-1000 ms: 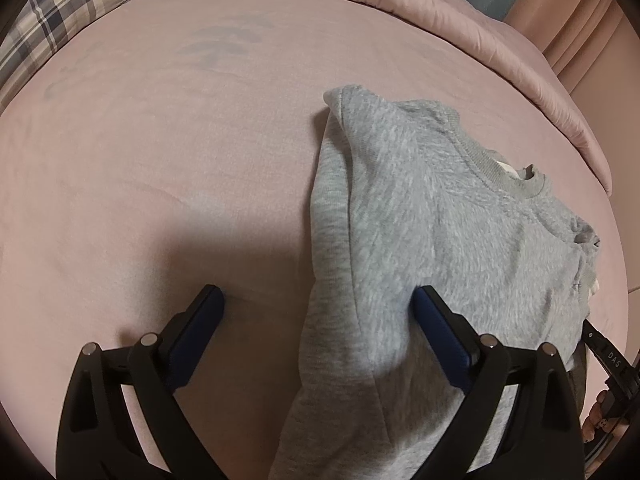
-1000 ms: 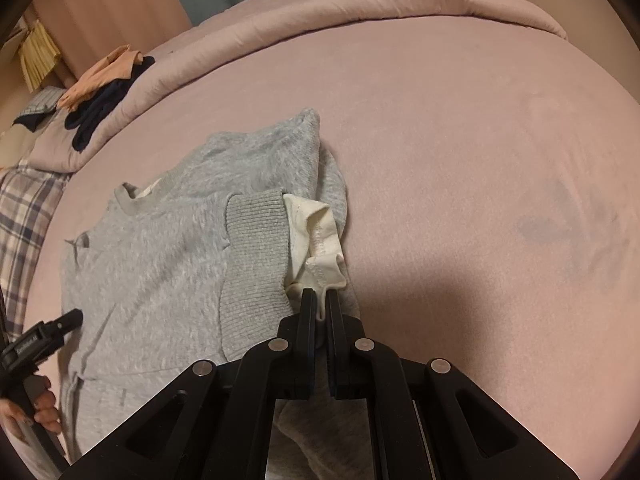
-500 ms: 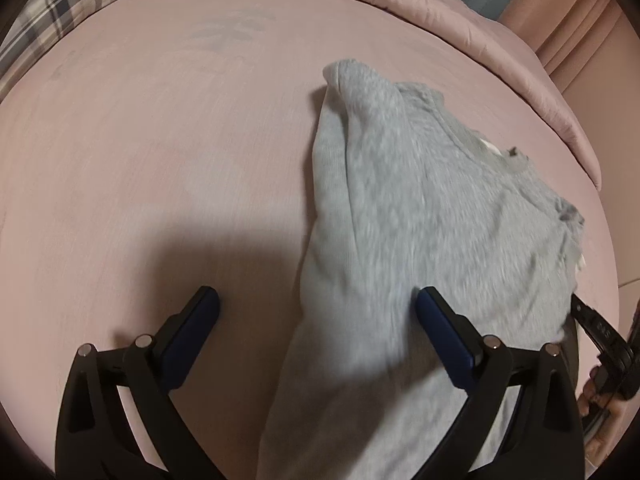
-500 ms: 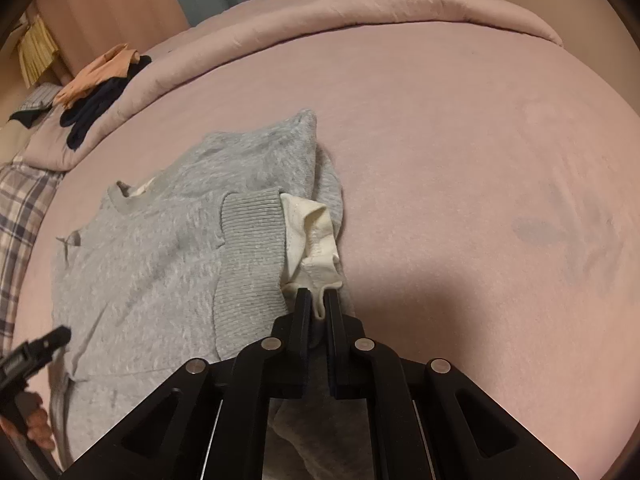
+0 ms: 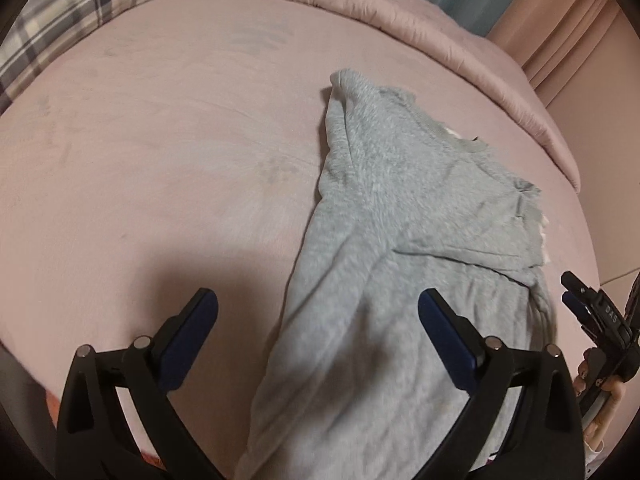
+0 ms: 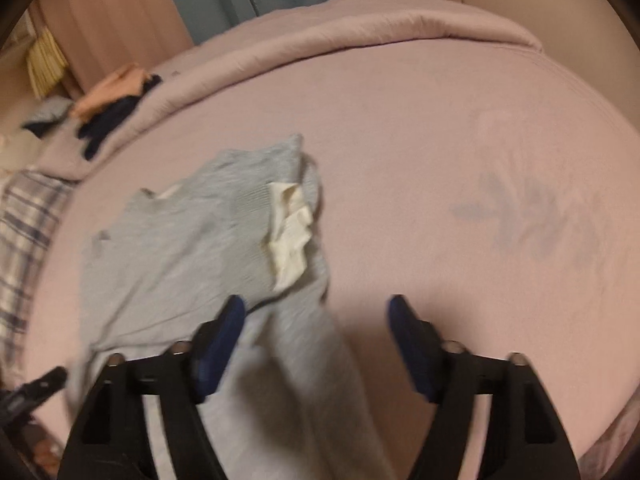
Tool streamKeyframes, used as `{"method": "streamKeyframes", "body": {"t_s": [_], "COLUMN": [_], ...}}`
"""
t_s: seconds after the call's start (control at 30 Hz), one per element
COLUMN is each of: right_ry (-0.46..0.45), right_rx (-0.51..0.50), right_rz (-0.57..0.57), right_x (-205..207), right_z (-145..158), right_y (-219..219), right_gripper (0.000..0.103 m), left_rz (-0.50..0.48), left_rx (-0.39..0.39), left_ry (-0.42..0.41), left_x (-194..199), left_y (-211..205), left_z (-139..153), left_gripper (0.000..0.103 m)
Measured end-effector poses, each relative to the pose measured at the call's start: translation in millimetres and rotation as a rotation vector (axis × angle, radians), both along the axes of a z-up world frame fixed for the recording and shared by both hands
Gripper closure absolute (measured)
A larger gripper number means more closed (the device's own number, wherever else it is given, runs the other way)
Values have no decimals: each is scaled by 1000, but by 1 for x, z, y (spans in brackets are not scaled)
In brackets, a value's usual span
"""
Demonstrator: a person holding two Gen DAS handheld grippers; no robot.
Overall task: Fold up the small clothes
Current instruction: 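Move both grippers to the sweatshirt hem and close on it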
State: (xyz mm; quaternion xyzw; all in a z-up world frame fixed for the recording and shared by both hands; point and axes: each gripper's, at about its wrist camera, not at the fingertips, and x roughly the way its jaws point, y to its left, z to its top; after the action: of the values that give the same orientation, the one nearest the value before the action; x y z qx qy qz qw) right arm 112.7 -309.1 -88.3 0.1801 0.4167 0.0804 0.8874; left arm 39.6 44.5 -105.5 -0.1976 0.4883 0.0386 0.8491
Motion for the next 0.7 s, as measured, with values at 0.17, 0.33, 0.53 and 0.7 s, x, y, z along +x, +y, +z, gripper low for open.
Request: {"method": "streamKeyframes", "body": {"t_s": [0.17, 0.33, 0.53, 0.7], "right_ry": [-40, -31, 9, 24], "right_rx": [-17, -16, -47, -30], "right_rz": [30, 57, 77, 68], "right_x": [-35, -60, -79, -95], "right_z": [5, -6, -21, -33], "right_y": [0, 2, 5, 4], "right_gripper": [24, 23, 23, 23], "left_rz": [14, 1, -7, -15], "left_rx": [-5, 8, -29, -4], "left_ry": [-9, 3, 15, 0], "left_x": [-24, -46, -67, -84], "left_y": [-3, -10, -12, -15], "left_z": [-2, -14, -30, -39], "left_gripper": [1, 1, 2, 2]}}
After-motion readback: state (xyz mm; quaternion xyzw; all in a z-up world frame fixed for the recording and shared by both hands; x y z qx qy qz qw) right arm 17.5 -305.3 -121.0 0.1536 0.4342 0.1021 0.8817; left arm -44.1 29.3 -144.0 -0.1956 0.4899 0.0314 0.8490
